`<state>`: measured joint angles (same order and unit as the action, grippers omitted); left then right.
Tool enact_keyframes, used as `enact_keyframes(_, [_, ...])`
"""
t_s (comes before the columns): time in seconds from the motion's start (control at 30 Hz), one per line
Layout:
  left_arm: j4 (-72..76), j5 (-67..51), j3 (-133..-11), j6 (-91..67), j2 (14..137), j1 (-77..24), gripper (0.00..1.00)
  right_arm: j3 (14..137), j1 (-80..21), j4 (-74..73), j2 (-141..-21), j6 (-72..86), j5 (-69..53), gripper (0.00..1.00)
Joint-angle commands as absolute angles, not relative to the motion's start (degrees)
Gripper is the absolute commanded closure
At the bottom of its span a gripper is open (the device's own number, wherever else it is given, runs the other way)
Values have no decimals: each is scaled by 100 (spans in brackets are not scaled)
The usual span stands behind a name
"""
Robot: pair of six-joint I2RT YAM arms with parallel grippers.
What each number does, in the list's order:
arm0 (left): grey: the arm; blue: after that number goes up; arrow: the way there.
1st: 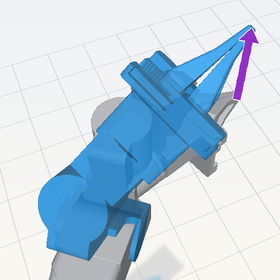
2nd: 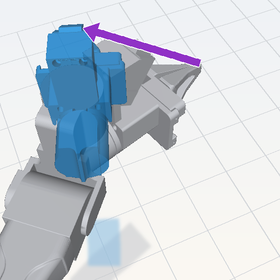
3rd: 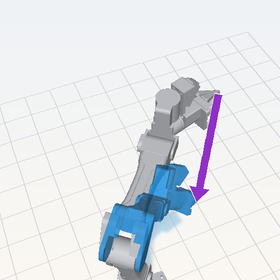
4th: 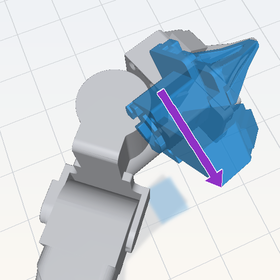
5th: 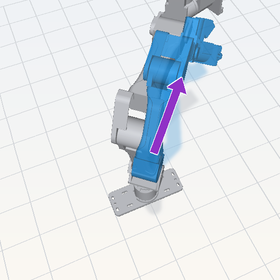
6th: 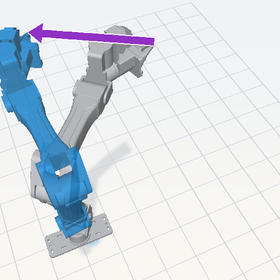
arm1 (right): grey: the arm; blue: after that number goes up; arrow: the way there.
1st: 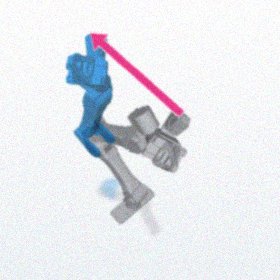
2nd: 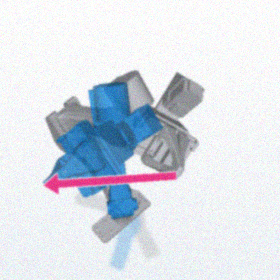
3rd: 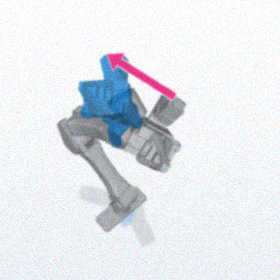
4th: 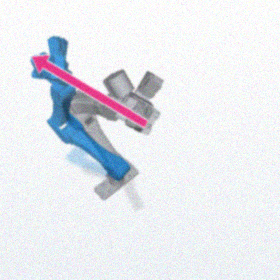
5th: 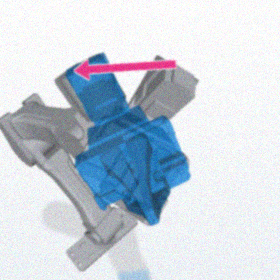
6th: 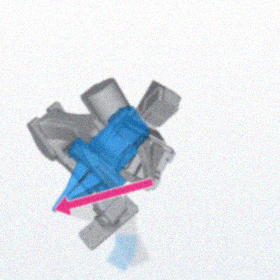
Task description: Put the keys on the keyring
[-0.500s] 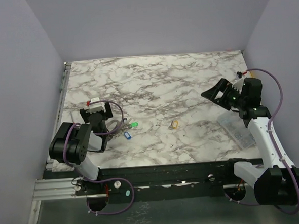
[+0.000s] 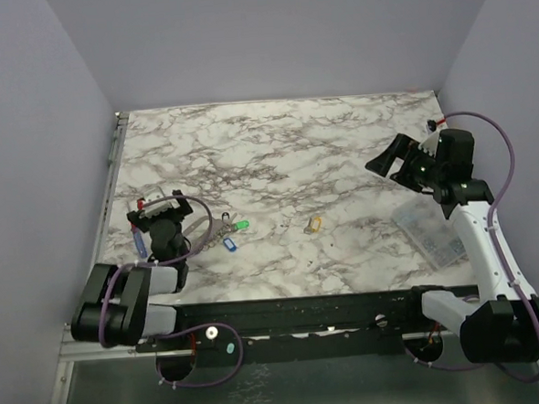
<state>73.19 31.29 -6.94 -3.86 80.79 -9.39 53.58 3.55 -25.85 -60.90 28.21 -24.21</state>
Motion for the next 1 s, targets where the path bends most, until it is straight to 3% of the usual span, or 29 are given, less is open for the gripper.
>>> enact_keyframes(0.0, [5556,3415,-1059,-674,6535,-970,1,5675,158,-2921,-6249,2675,-2092,0])
enact_keyframes(0.2, [3076,3467,-1626,-1238,4410,-967,1,6034,-397,-3081,-6588,2594,-1727,0])
enact_keyframes(0.33, [1251,3067,-2615,-1402,3756,-964,1,6302,-1245,-3110,-6858,2626,-1139,0])
enact_keyframes(0.53, [-1192,2957,-4316,-1314,4159,-961,1,6739,-2364,-2941,-7417,2726,-745,0])
enact_keyframes(0.83, [-2610,3122,-4627,-1659,4482,-967,1,7659,-3859,-2837,-8638,2584,-333,0])
enact_keyframes(0.97, [-2870,2840,-4526,-2102,4445,-1050,1,7864,-4403,-2452,-9230,2190,-633,5])
